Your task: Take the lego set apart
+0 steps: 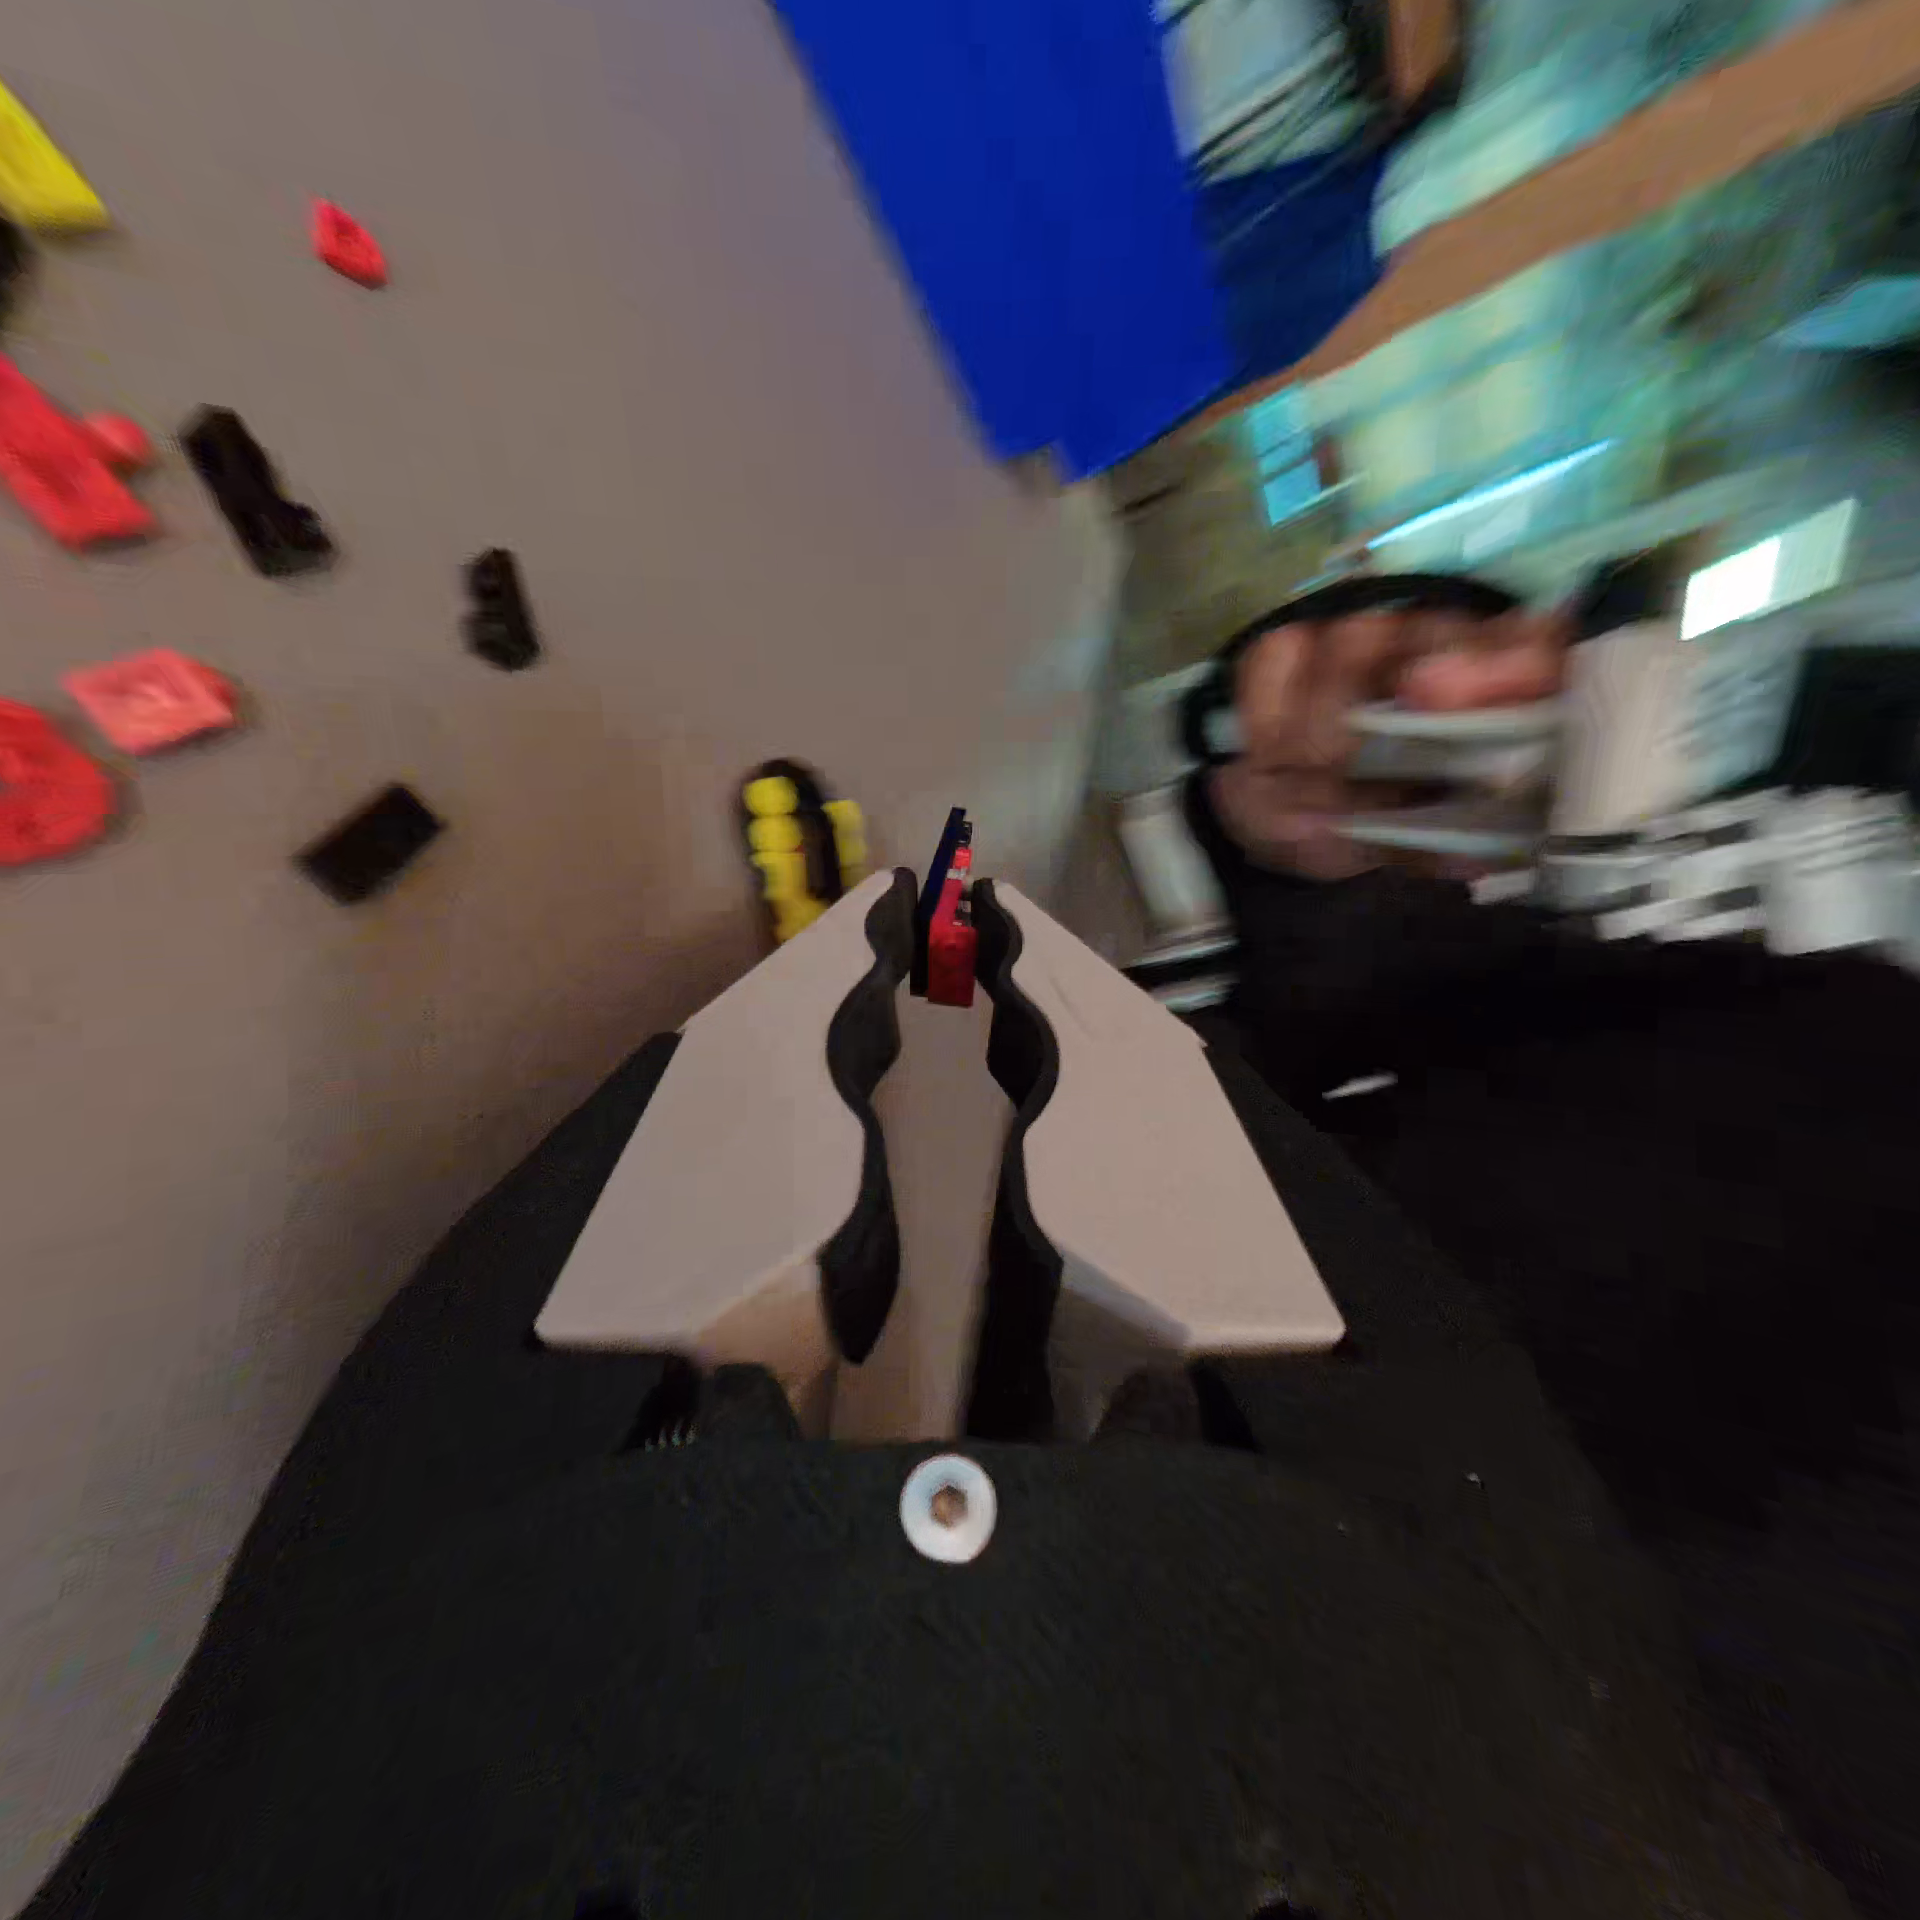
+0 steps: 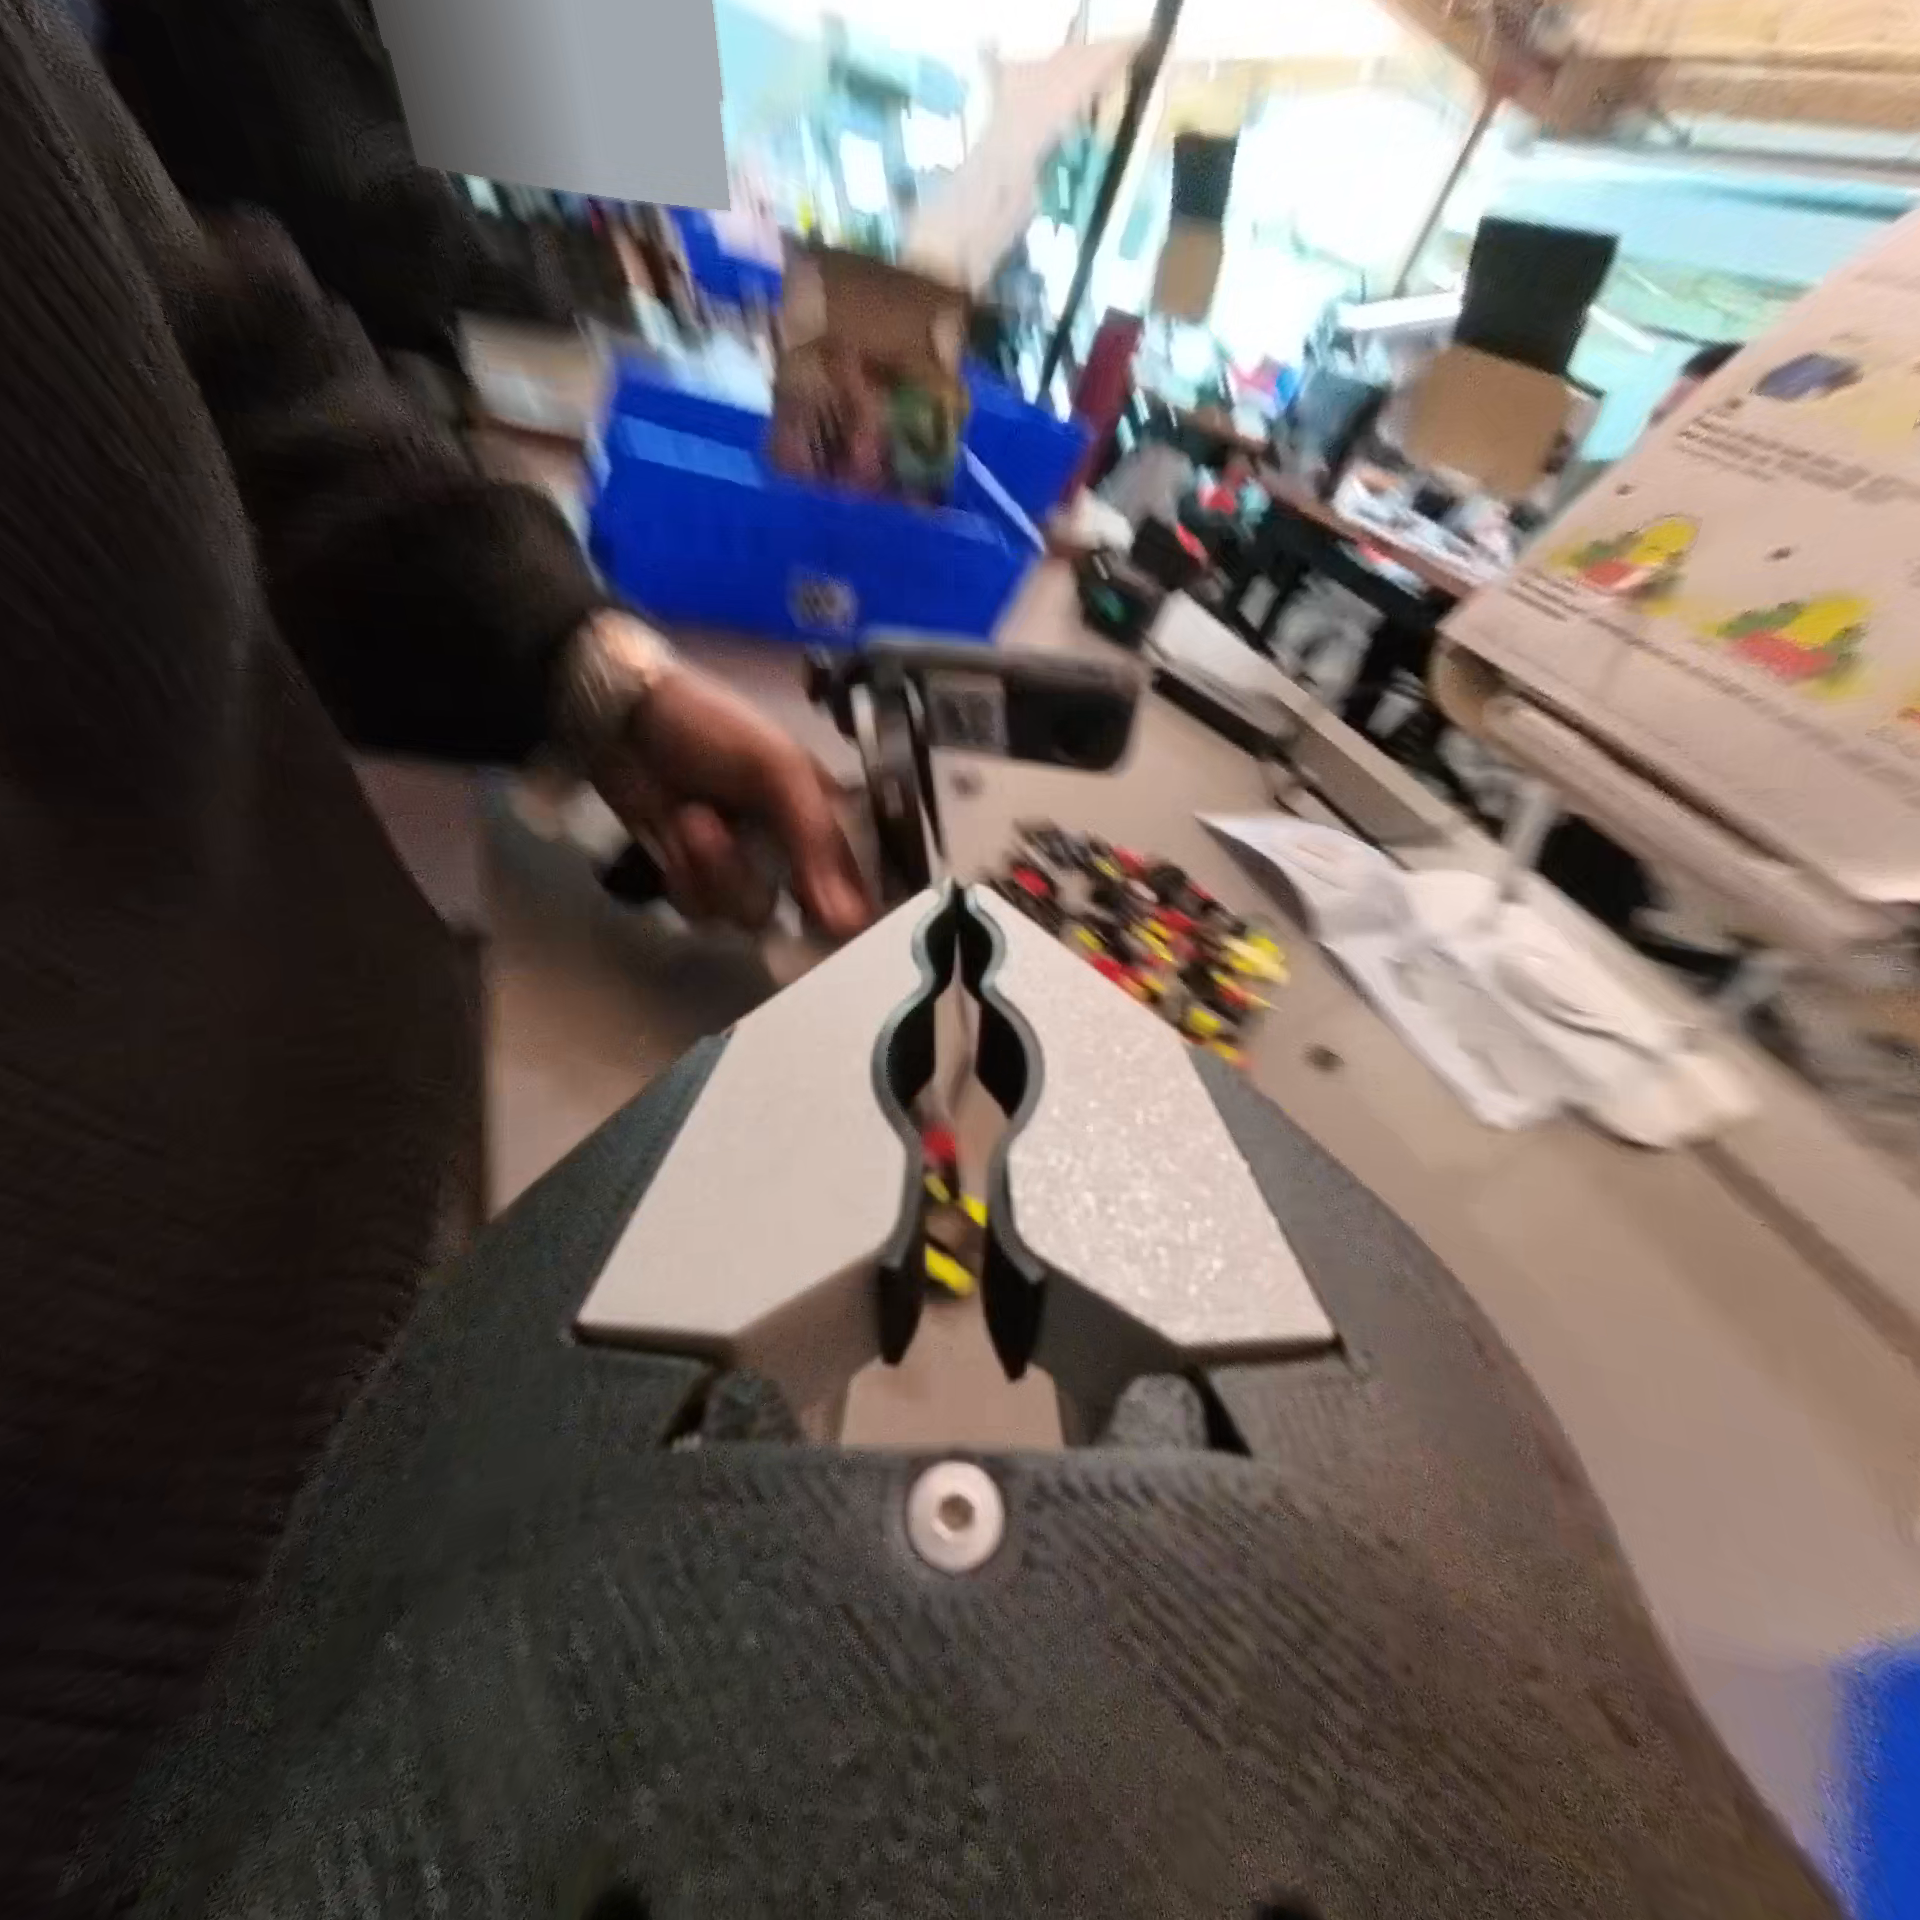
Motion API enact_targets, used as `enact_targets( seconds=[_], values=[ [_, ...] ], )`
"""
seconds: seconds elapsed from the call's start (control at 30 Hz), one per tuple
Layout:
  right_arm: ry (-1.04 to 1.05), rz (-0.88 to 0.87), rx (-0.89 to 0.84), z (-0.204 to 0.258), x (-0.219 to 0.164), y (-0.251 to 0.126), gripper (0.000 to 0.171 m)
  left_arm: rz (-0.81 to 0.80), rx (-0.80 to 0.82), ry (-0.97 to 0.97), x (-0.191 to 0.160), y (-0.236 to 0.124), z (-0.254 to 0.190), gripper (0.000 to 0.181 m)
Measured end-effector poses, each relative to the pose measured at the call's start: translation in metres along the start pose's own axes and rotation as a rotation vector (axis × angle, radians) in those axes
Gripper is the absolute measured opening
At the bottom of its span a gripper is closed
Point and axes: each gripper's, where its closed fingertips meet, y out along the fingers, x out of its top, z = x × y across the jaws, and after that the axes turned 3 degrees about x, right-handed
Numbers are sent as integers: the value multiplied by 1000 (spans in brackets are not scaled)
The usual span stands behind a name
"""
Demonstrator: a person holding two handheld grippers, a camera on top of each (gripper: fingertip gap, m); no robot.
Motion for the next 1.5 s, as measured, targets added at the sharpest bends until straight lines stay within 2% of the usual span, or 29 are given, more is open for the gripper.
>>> enact_targets(
  seconds=[0.03,0.07,0.1,0.17,0.23,0.27,0.4,0.5,0.6,0.73,0.8,0.83,0.9,0.93,1.07,1.13,1.17,1.33,1.43,1.5],
  values=[
    [-116,99,-64,-7,-16,-2,0,-26,-29,-16,4,-3,-4,7],
    [-150,169,-109,-13,-36,-4,0,-28,23,58,5,-3,-2,8],
    [-87,205,-96,-12,-54,-5,0,-36,42,102,8,-3,-6,8],
    [57,164,-46,-10,-58,-4,0,-55,62,128,14,-4,-6,8],
    [94,126,-54,-18,-54,-2,0,-76,14,80,16,-4,-5,8],
    [120,131,-64,-21,-58,0,5,-84,-20,58,16,-5,-6,8],
    [311,174,-21,-10,-81,9,45,-118,-181,16,22,-9,-23,8],
    [416,137,13,-6,-77,15,50,-111,-250,84,19,-10,-37,8],
    [523,82,70,-3,-72,15,47,-122,-261,217,18,-12,-49,8],
    [691,-39,189,2,-56,13,44,-103,-185,417,9,-7,-53,8],
    [735,-35,235,7,-59,14,41,-104,-168,488,6,-5,-57,8],
    [744,-23,262,11,-62,14,36,-103,-157,508,5,-3,-57,9],
    [734,-19,267,13,-63,15,16,-81,-132,540,1,0,-55,9],
    [717,-29,260,12,-61,14,6,-71,-114,554,-1,2,-52,16],
    [649,-43,175,-1,-59,11,4,-92,-85,543,5,1,-48,38],
    [634,-48,150,-6,-60,9,4,-98,-46,548,8,0,-42,40],
    [632,-42,150,-6,-61,8,4,-108,-27,561,9,0,-40,39],
    [567,6,99,-7,-67,11,5,-138,68,640,15,-2,-36,9],
    [464,76,75,-4,-74,13,7,-140,150,739,15,-2,-32,7],
    [425,118,84,1,-78,15,16,-141,228,826,16,-3,-29,7]
  ],
)
